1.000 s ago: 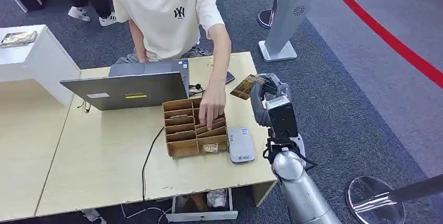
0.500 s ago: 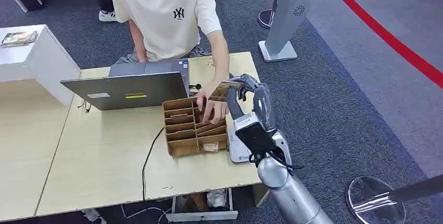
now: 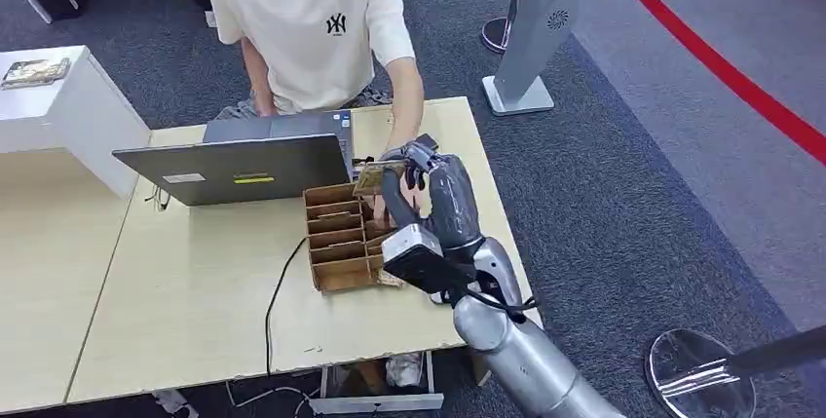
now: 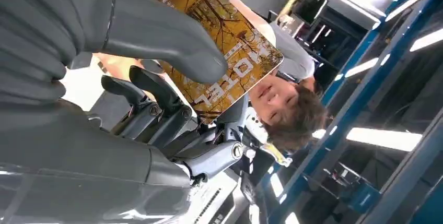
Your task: Pass the card to the sensor for recognition and then transmit it.
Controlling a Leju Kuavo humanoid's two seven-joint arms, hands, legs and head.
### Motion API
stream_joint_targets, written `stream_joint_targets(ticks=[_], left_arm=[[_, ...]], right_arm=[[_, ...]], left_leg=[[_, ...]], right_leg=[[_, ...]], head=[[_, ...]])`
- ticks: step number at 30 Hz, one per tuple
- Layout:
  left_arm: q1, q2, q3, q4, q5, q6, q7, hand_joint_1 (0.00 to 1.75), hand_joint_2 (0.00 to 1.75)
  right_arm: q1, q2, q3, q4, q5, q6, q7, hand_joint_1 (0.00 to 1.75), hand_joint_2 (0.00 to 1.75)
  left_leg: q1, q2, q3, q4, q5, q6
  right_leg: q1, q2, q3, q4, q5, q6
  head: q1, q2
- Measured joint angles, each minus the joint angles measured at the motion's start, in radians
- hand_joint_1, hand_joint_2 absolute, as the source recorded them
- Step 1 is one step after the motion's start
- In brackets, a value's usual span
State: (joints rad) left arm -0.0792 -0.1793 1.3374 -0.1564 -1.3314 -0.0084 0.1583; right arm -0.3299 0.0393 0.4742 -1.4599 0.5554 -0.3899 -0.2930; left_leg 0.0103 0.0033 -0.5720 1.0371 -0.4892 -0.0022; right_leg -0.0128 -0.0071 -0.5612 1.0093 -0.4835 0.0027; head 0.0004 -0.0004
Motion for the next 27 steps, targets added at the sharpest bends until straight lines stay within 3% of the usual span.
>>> stream_joint_targets(ticks=[13, 27], left_arm=[[0.000, 0.009, -0.030, 0.000, -0.020, -0.009, 0.004, 0.00, 1.75], [-0.001, 0.019, -0.066, 0.000, -0.047, -0.021, 0.009, 0.00, 1.75]], right_arm=[[-0.063, 0.002, 0.041, 0.082, 0.100, -0.018, 0.042, 1.75, 1.75], [-0.198, 0.002, 0.073, 0.245, 0.213, -0.028, 0.104, 1.75, 1.75]], left_leg=[[0.000, 0.000, 0.000, 0.000, 0.000, 0.000], [0.000, 0.000, 0.000, 0.000, 0.001, 0.000]], right_leg=[[0.000, 0.000, 0.000, 0.000, 0.000, 0.000], [0.000, 0.000, 0.000, 0.000, 0.001, 0.000]], head=[[0.000, 0.000], [0.000, 0.000]])
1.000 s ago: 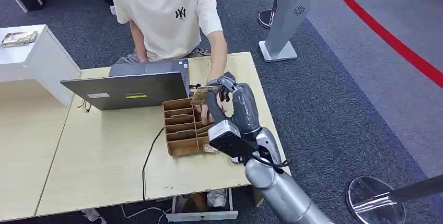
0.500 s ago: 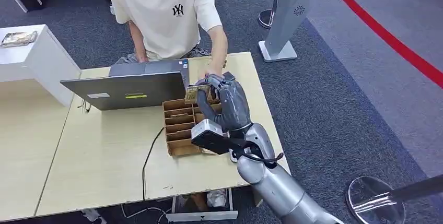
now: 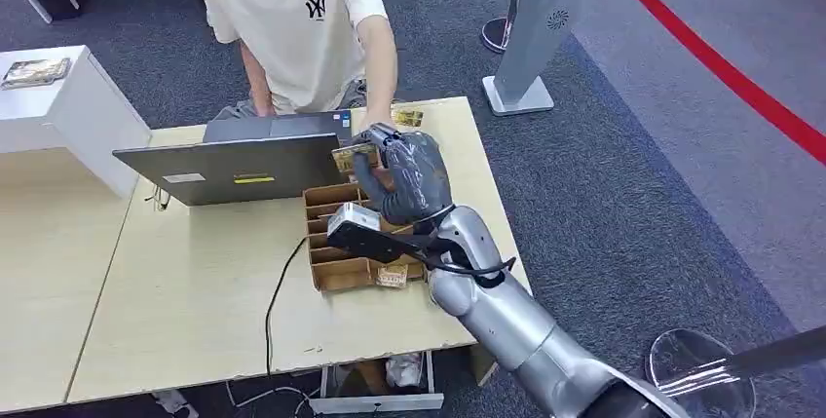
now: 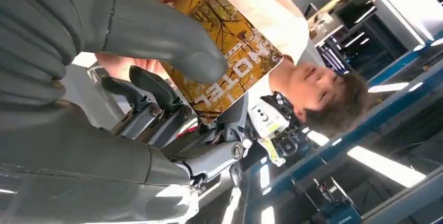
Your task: Pass the card to the sensor for recognition and then transmit it.
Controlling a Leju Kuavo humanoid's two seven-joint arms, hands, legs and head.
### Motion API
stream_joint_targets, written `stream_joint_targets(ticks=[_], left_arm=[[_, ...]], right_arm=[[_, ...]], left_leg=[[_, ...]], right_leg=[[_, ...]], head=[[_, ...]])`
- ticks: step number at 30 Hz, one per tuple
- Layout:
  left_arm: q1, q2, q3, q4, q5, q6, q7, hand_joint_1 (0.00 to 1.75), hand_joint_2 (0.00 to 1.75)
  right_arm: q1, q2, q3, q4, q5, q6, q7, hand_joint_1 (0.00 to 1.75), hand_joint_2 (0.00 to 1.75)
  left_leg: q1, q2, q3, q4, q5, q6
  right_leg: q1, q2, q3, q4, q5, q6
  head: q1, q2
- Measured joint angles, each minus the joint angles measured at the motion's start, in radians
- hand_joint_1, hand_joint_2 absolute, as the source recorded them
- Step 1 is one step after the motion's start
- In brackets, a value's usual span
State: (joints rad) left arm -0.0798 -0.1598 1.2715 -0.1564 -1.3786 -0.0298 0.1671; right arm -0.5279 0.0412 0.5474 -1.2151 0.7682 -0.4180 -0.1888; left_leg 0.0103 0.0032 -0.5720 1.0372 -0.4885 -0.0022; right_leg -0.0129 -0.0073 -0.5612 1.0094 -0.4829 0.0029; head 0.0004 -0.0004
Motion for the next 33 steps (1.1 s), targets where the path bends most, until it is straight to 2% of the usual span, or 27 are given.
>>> stream_joint_targets(ticks=[6, 7, 8, 23, 33], left_arm=[[0.000, 0.002, -0.012, 0.000, -0.006, -0.001, 0.002, 0.00, 1.75], [0.000, 0.003, -0.015, 0.000, -0.007, -0.001, 0.002, 0.00, 1.75], [0.000, 0.003, -0.015, 0.000, -0.007, -0.002, 0.003, 0.00, 1.75], [0.000, 0.004, -0.016, 0.000, 0.003, -0.008, 0.011, 0.00, 1.75], [0.000, 0.003, -0.016, 0.000, 0.026, 0.002, 0.012, 0.00, 1.75]], right_arm=[[-0.038, 0.000, 0.000, 0.067, 0.056, -0.039, 0.008, 1.75, 1.75], [-0.042, 0.000, 0.001, 0.080, 0.073, -0.044, 0.012, 0.44, 1.75], [-0.045, 0.000, 0.002, 0.090, 0.086, -0.047, 0.017, 0.00, 1.75], [-0.047, 0.001, 0.022, 0.163, 0.156, -0.101, 0.031, 0.00, 1.75], [0.055, 0.001, 0.023, 0.016, 0.013, -0.095, -0.025, 0.00, 1.75]], left_leg=[[0.000, 0.000, 0.000, 0.000, 0.000, 0.000], [0.000, 0.000, 0.000, 0.000, 0.000, 0.000], [0.000, 0.000, 0.000, 0.000, 0.000, 0.000], [0.000, 0.000, 0.000, 0.000, 0.000, 0.000], [0.000, 0.000, 0.000, 0.000, 0.000, 0.000]], right_leg=[[0.000, 0.000, 0.000, 0.000, 0.000, 0.000], [0.000, 0.000, 0.000, 0.000, 0.000, 0.000], [0.000, 0.000, 0.000, 0.000, 0.000, 0.000], [0.000, 0.000, 0.000, 0.000, 0.000, 0.000], [0.000, 0.000, 0.000, 0.000, 0.000, 0.000]], head=[[0.000, 0.000], [0.000, 0.000], [0.000, 0.000], [0.000, 0.000], [0.000, 0.000]])
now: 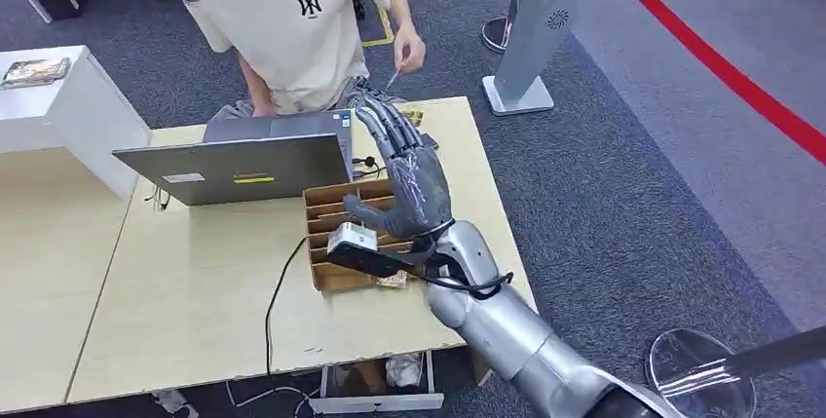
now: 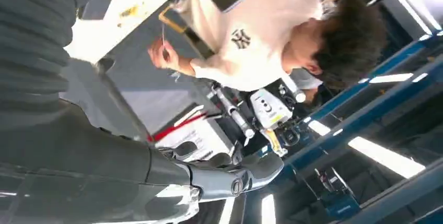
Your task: Pass the card to the sensor for recognition and then transmit it.
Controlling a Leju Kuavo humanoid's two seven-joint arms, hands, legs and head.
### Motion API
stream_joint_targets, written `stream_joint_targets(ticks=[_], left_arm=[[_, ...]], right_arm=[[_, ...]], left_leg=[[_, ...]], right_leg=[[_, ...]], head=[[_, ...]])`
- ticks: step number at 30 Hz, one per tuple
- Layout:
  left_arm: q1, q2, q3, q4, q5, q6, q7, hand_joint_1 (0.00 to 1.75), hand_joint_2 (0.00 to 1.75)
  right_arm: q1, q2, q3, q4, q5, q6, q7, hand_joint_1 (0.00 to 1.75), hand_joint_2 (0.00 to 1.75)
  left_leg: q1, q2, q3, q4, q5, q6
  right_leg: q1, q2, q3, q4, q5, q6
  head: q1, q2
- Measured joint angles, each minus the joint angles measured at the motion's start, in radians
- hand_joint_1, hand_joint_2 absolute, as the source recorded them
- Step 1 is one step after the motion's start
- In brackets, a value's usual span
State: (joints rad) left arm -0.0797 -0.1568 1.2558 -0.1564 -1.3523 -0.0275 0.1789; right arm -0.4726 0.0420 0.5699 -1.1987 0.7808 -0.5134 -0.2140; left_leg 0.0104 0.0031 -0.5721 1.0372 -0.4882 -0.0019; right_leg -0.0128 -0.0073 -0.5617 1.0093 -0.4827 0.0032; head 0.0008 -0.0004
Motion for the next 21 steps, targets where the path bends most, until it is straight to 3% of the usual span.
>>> stream_joint_targets(ticks=[13, 21], left_arm=[[0.002, -0.008, 0.000, 0.000, 0.031, 0.019, 0.003, 0.00, 1.75], [0.003, -0.009, 0.001, 0.000, 0.042, 0.028, 0.005, 0.00, 1.75]], right_arm=[[0.177, 0.000, -0.007, -0.225, -0.232, 0.041, -0.056, 0.00, 1.75], [0.266, 0.000, -0.018, -0.293, -0.343, 0.064, -0.071, 0.00, 1.75]], left_leg=[[0.000, 0.000, 0.000, 0.000, 0.000, 0.000], [0.000, 0.000, 0.000, 0.000, 0.000, 0.000]], right_leg=[[0.000, 0.000, 0.000, 0.000, 0.000, 0.000], [0.000, 0.000, 0.000, 0.000, 0.000, 0.000]], head=[[0.000, 0.000], [0.000, 0.000]])
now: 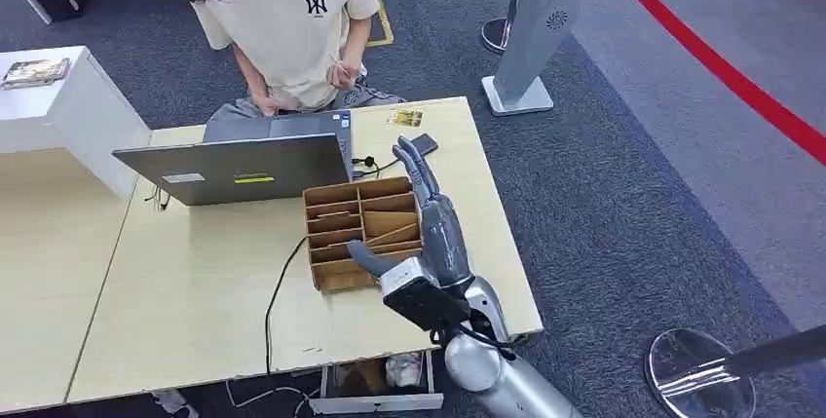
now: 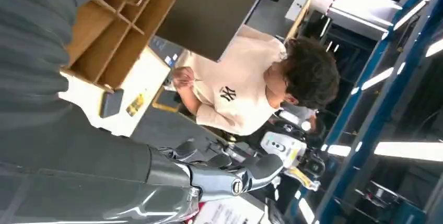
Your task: Pass the card to the sensor for recognition and then transmit it.
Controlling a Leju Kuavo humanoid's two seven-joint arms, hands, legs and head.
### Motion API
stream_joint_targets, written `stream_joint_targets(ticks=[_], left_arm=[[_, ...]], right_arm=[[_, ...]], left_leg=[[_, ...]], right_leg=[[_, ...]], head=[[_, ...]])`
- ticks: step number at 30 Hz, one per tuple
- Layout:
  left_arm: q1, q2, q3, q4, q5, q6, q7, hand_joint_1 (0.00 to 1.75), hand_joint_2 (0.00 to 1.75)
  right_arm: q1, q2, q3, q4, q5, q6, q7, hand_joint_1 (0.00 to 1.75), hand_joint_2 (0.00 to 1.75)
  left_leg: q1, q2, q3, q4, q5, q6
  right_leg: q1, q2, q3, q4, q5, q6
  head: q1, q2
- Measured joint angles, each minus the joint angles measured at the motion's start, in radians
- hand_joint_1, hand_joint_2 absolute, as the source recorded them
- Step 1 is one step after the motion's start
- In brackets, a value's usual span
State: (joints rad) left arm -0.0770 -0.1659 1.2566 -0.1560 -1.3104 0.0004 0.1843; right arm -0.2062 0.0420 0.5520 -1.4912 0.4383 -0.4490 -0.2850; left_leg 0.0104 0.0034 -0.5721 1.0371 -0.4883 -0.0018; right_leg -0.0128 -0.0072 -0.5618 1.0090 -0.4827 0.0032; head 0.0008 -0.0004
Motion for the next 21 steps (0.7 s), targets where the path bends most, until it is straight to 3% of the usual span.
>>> stream_joint_targets(ticks=[7, 8, 9, 10, 12, 15, 18, 20, 21], left_arm=[[0.000, 0.000, 0.001, 0.000, 0.003, 0.007, 0.004, 0.00, 1.75], [0.000, 0.000, 0.001, 0.000, 0.003, 0.008, 0.004, 0.00, 1.75], [0.000, 0.000, 0.001, 0.000, 0.005, 0.008, 0.005, 0.00, 1.75], [0.000, 0.000, 0.001, 0.000, 0.005, 0.009, 0.005, 0.00, 1.75], [0.000, 0.000, 0.001, 0.000, 0.006, 0.011, 0.006, 0.00, 1.75], [0.000, 0.000, 0.001, 0.000, 0.006, 0.012, 0.008, 0.00, 1.75], [0.000, 0.000, 0.001, 0.000, 0.006, 0.014, 0.013, 0.00, 1.75], [0.000, 0.000, 0.001, 0.000, 0.006, 0.014, 0.013, 0.00, 1.75], [0.000, 0.000, 0.001, 0.000, 0.006, 0.015, 0.013, 0.00, 1.75]], right_arm=[[0.043, 0.000, 0.005, 0.000, -0.041, 0.011, -0.001, 0.03, 1.75], [0.046, 0.000, 0.006, 0.002, -0.049, 0.011, -0.001, 0.44, 1.75], [0.049, 0.000, 0.008, 0.004, -0.058, 0.011, -0.001, 1.31, 1.75], [0.051, 0.000, 0.011, 0.006, -0.065, 0.010, -0.001, 1.38, 1.75], [0.055, 0.000, 0.018, 0.010, -0.077, 0.010, -0.001, 1.75, 1.75], [0.057, 0.000, 0.022, 0.015, -0.090, 0.010, 0.000, 1.75, 1.75], [0.058, 0.000, 0.026, 0.019, -0.098, 0.010, 0.000, 1.50, 1.75], [0.062, 0.001, 0.032, 0.020, -0.101, 0.010, 0.000, 1.48, 1.75], [0.064, 0.002, 0.036, 0.021, -0.101, 0.011, 0.000, 1.38, 1.75]], left_leg=[[0.000, 0.000, 0.000, 0.000, 0.000, 0.000], [0.000, 0.000, 0.000, 0.000, 0.000, 0.000], [0.000, 0.000, 0.000, 0.000, 0.000, 0.000], [0.000, 0.000, 0.000, 0.000, 0.000, 0.000], [0.000, 0.000, 0.000, 0.000, 0.000, 0.000], [0.000, 0.000, 0.000, 0.000, 0.000, 0.000], [0.000, 0.000, 0.000, 0.000, 0.000, 0.000], [0.000, 0.000, 0.000, 0.000, 0.000, 0.000], [0.000, 0.000, 0.000, 0.000, 0.000, 0.000]], right_leg=[[0.000, 0.000, 0.000, 0.000, 0.000, 0.000], [0.000, 0.000, 0.000, 0.000, 0.000, 0.000], [0.000, 0.000, 0.000, 0.000, 0.000, 0.000], [0.000, 0.000, 0.000, 0.000, 0.000, 0.000], [0.000, 0.000, 0.000, 0.000, 0.000, 0.000], [0.000, 0.000, 0.000, 0.000, 0.000, 0.000], [0.000, 0.000, 0.000, 0.000, 0.000, 0.000], [0.000, 0.000, 0.000, 0.000, 0.000, 0.000], [0.000, 0.000, 0.000, 0.000, 0.000, 0.000]], head=[[0.000, 0.000], [0.000, 0.000], [0.000, 0.000], [0.000, 0.000], [0.000, 0.000], [0.000, 0.000], [0.000, 0.000], [0.000, 0.000], [0.000, 0.000]])
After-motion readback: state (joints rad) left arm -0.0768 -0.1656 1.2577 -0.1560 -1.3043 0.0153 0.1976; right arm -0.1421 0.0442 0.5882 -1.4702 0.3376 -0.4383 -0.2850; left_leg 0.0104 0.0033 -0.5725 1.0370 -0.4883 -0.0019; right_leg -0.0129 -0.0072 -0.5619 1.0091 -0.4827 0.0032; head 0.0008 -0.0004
